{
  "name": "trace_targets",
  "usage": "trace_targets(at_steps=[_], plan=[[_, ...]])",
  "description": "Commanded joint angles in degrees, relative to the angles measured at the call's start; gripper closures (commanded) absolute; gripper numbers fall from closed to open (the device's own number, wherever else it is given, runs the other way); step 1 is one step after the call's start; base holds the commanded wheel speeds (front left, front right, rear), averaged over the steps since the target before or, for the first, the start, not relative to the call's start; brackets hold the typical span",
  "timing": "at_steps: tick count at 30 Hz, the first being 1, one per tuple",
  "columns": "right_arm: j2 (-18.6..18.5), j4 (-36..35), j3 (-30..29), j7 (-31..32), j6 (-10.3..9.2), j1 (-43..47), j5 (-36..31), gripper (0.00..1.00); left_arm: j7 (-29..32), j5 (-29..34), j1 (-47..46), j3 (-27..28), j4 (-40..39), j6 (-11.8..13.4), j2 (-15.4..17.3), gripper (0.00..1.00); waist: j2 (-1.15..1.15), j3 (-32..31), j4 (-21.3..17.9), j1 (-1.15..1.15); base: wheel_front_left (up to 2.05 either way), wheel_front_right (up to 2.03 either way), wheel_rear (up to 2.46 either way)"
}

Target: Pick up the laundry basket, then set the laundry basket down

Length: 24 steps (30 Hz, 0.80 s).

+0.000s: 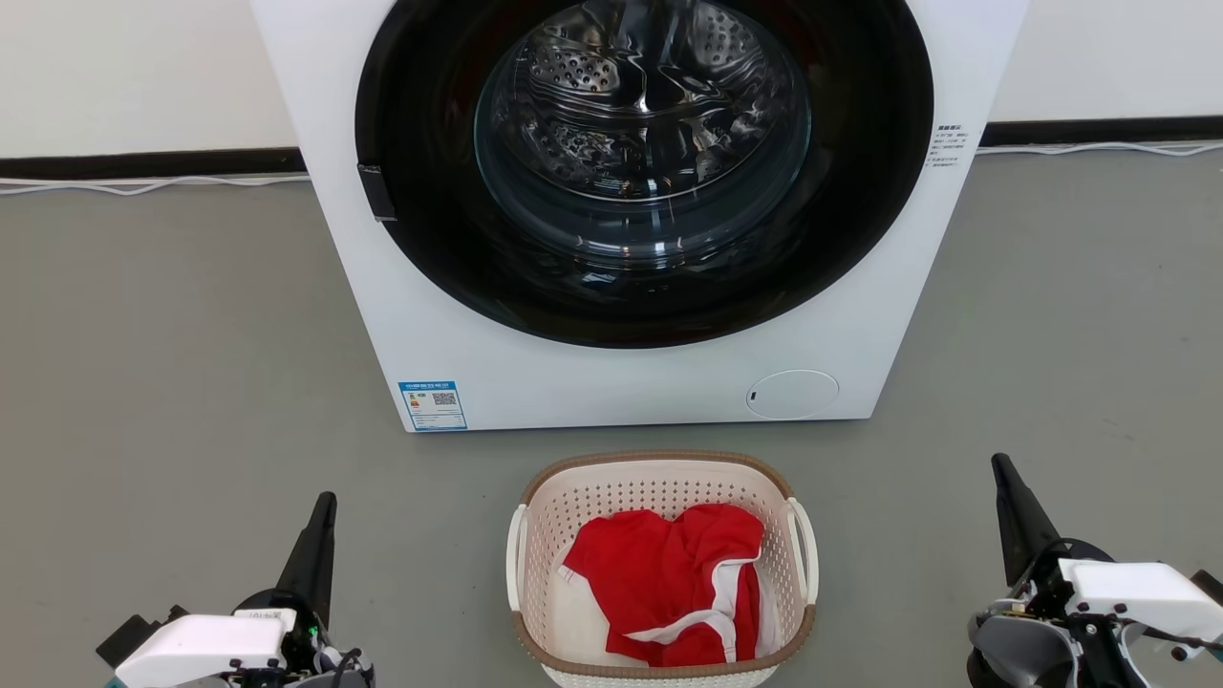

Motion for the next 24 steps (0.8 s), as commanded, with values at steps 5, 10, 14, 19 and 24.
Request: trace_targets(at_steps=[5, 10, 14, 19, 24], plan=[[-0.17, -2.02, 1.01, 0.46, 0.42, -0.65, 0.84, 1.00, 0.37, -0.93, -3.22, 1.41, -1.82, -0.62, 0.81, 1.00, 0.00, 0.00, 0.00, 0.00, 0.00, 0.00, 0.00], [-0.17, -2.02, 1.01, 0.46, 0.42, -0.65, 0.84, 1.00, 0.37, -0.93, -3.22, 1.40, -1.82, -0.62, 0.81, 1.00, 0.00, 0.00, 0.00, 0.00, 0.00, 0.00, 0.00], [-0.17, -2.02, 1.01, 0.46, 0.42, -0.65, 0.84, 1.00, 0.37, -0.93, -3.22, 1.40, -1.82, -0.62, 0.81, 1.00, 0.00, 0.00, 0.00, 0.00, 0.00, 0.00, 0.00], [-0.17, -2.02, 1.01, 0.46, 0.42, -0.65, 0.84, 1.00, 0.37, -0.93, -3.21, 1.40, -1.82, -0.62, 0.81, 1.00, 0.00, 0.00, 0.00, 0.00, 0.00, 0.00, 0.00], [-0.17, -2.02, 1.01, 0.46, 0.42, -0.65, 0.85, 1.00, 0.37, -0.94, -3.21, 1.40, -1.82, -0.62, 0.81, 1.00, 0.00, 0.00, 0.00, 0.00, 0.00, 0.00, 0.00]])
